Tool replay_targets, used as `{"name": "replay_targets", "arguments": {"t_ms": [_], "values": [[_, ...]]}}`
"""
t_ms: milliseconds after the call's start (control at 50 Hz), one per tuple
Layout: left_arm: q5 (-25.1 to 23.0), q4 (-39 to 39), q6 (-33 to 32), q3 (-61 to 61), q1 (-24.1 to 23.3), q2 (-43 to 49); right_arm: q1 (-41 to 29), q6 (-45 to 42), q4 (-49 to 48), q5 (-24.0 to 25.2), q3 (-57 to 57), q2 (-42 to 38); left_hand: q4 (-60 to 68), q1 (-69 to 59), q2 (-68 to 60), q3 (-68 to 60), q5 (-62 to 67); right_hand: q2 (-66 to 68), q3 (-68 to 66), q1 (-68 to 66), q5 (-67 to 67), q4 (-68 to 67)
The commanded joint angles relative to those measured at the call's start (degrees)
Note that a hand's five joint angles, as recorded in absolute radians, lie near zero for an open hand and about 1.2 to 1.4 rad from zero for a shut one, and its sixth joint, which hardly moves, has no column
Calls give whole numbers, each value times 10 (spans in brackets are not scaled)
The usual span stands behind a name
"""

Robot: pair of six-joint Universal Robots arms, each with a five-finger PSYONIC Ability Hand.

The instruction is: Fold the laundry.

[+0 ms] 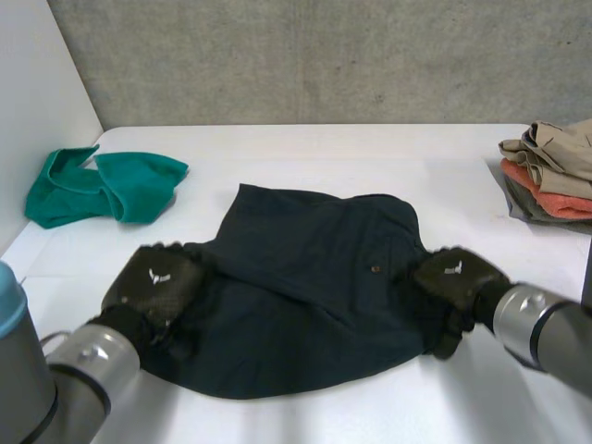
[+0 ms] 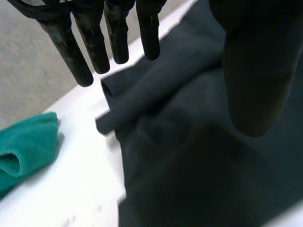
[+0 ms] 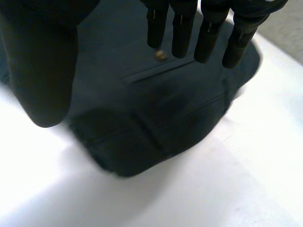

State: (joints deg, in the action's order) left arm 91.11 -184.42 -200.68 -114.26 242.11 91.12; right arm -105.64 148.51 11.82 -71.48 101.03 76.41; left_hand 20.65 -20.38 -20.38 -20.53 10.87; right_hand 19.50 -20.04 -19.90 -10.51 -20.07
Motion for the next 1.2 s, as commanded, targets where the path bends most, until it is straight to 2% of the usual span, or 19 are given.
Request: {"name": "replay_targets", "arguments": {"t_ms": [20,100,180,200,220,240,260,320,420,560,620,800,960,1000,1020,1040,1100,1120,1200], "values": [[2,-1,-44,-45,11,19,-26,-7,-86,-6,58,-6,29,-31,-31,-30,26,45,-40,-41,-35,-40],[2,-17,-49,-45,35,68,-48,-7,-137,-16,65,-42,30,-33,-33,-31,28,92,-87,-88,-82,-87],[6,-40,-52,-40,39,106,-52,-7,-165,-36,61,-71,95,-98,-98,-97,93,297,-292,-293,-287,-291],[8,-43,-53,-40,39,113,-52,-7,-173,-44,59,-73,174,-177,-177,-175,172,538,-532,-534,-528,-532],[8,-45,-55,-39,40,116,-52,-7,-174,-45,59,-73,285,-288,-287,-286,283,540,-535,-536,-530,-534],[7,-46,-57,-38,39,115,-48,-7,-179,-56,56,-73,531,-533,-533,-532,529,604,-599,-600,-594,-599],[7,-46,-57,-38,37,113,-45,-7,-180,-59,56,-72,593,-596,-596,-594,591,605,-600,-601,-595,-599],[9,-42,-57,-37,29,79,-41,-10,-179,-78,54,-43,594,-596,-596,-595,591,605,-600,-601,-595,-599],[7,-24,-44,-25,-8,-27,-33,-43,-125,-89,23,74,594,-596,-596,-595,591,605,-600,-601,-595,-599],[5,7,28,14,-23,-108,-19,-116,-34,-84,-77,93,594,-596,-596,-595,591,605,-600,-601,-595,-599],[4,9,39,33,-24,-76,-22,-114,-31,-84,-110,66,594,-596,-596,-595,591,605,-600,-601,-595,-599],[12,6,40,125,-27,113,-58,-116,-56,-96,-311,-176,594,-596,-596,-595,591,605,-600,-601,-595,-599],[78,-29,40,254,-19,230,-88,-114,-286,-117,-381,-292,594,-596,-596,-595,591,605,-600,-601,-595,-599],[99,-42,38,285,-20,251,-87,-111,-347,-126,-379,-307,594,-596,-596,-595,591,442,-436,-438,-432,-436],[103,-45,38,293,-20,259,-89,-110,-392,-132,-377,-319,594,-596,-596,-595,591,119,-114,-115,-109,-114],[105,-49,38,301,-20,266,-91,-110,-405,-132,-374,-324,569,-571,-571,-570,567,-94,99,98,104,99],[107,-65,37,323,-24,286,-94,-110,-391,-132,-358,-317,121,-124,-124,-122,119,-95,100,99,105,101],[108,-67,37,326,-24,288,-94,-108,-379,-133,-353,-309,41,-44,-44,-42,39,-95,100,99,105,101],[109,-74,37,317,-29,280,-93,-82,-308,-133,-309,-251,-70,68,68,69,-73,-95,100,99,105,101]]}}
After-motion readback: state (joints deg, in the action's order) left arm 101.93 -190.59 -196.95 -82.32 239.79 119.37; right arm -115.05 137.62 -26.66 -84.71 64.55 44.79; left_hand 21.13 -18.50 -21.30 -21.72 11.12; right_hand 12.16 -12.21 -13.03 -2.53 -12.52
